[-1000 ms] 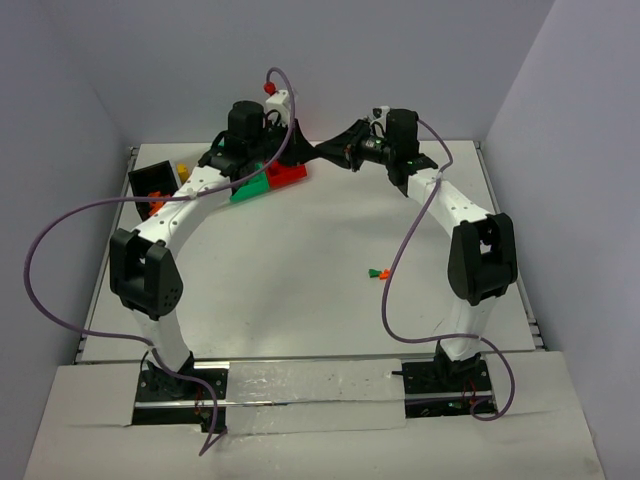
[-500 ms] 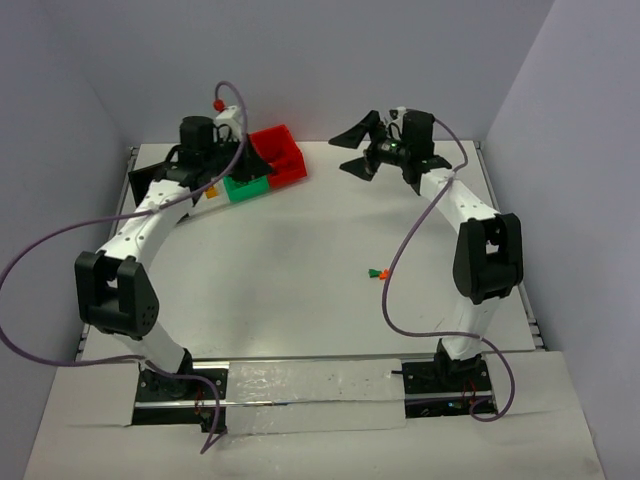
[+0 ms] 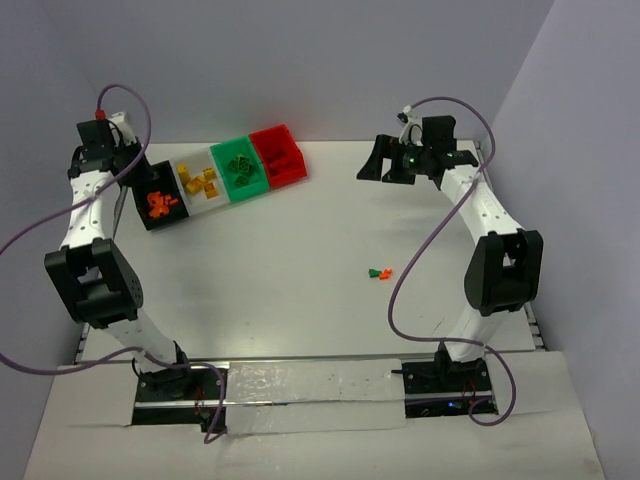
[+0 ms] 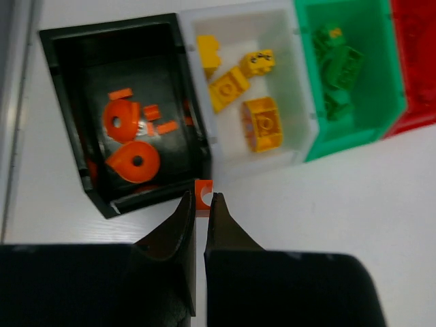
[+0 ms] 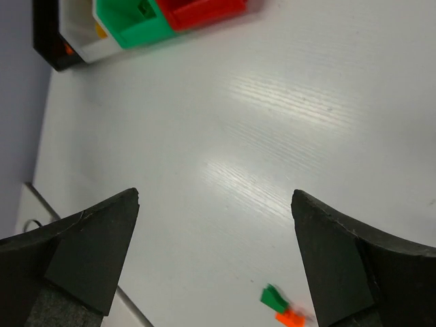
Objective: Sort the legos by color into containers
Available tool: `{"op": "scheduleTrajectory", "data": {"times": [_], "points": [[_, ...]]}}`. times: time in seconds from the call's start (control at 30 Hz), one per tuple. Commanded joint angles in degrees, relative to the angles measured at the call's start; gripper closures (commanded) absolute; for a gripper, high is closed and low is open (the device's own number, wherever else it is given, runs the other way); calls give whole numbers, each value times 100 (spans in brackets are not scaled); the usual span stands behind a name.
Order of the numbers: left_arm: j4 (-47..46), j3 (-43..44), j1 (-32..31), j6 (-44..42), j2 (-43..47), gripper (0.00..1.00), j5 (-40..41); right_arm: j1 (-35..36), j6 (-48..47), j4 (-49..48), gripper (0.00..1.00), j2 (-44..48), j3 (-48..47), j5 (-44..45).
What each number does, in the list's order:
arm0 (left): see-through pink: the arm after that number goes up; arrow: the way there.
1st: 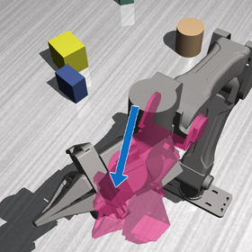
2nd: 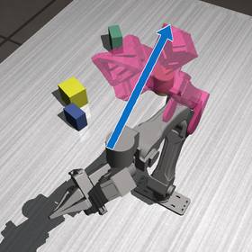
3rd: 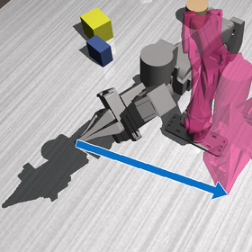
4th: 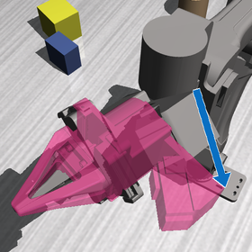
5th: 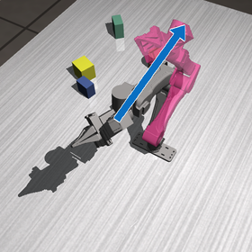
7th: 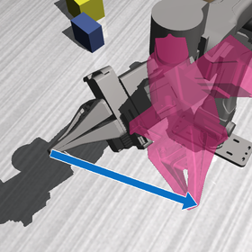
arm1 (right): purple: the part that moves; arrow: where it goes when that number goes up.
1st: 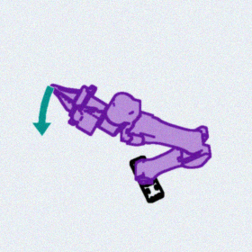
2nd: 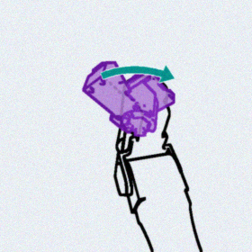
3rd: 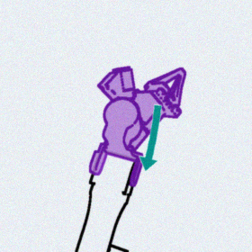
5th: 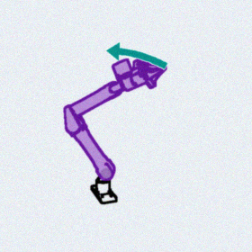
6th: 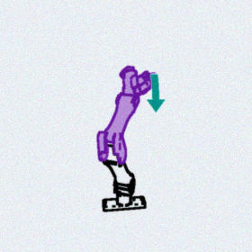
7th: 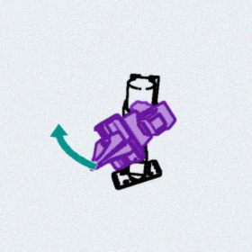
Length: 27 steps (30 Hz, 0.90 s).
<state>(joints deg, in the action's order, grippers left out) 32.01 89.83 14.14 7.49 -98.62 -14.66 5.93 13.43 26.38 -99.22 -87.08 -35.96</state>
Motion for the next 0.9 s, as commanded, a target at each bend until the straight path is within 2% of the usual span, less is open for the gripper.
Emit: {"op": "scheduleTrajectory", "data": {"times": [0.0,0.17,0.37,0.43,0.57,0.63,0.87], "points": [[279,598,45,-432,-679,100,470,31,-1429,699,0,312,-4,230],[78,891,40,-545,-1234,99,631,31,-1724,828,1,303,218,765],[80,1520,63,-573,-1876,93,842,31,-2195,1512,5,11,61,993],[153,1724,63,-581,-2095,86,842,31,-2345,1778,5,-122,41,1037],[289,2129,63,-609,-2295,55,666,31,-2782,2125,12,-302,33,1107],[314,2266,63,-617,-2336,46,633,39,-2938,2271,16,-400,25,1236],[459,2575,56,-687,-2281,43,524,31,-3471,2596,27,-460,104,1568]]}}
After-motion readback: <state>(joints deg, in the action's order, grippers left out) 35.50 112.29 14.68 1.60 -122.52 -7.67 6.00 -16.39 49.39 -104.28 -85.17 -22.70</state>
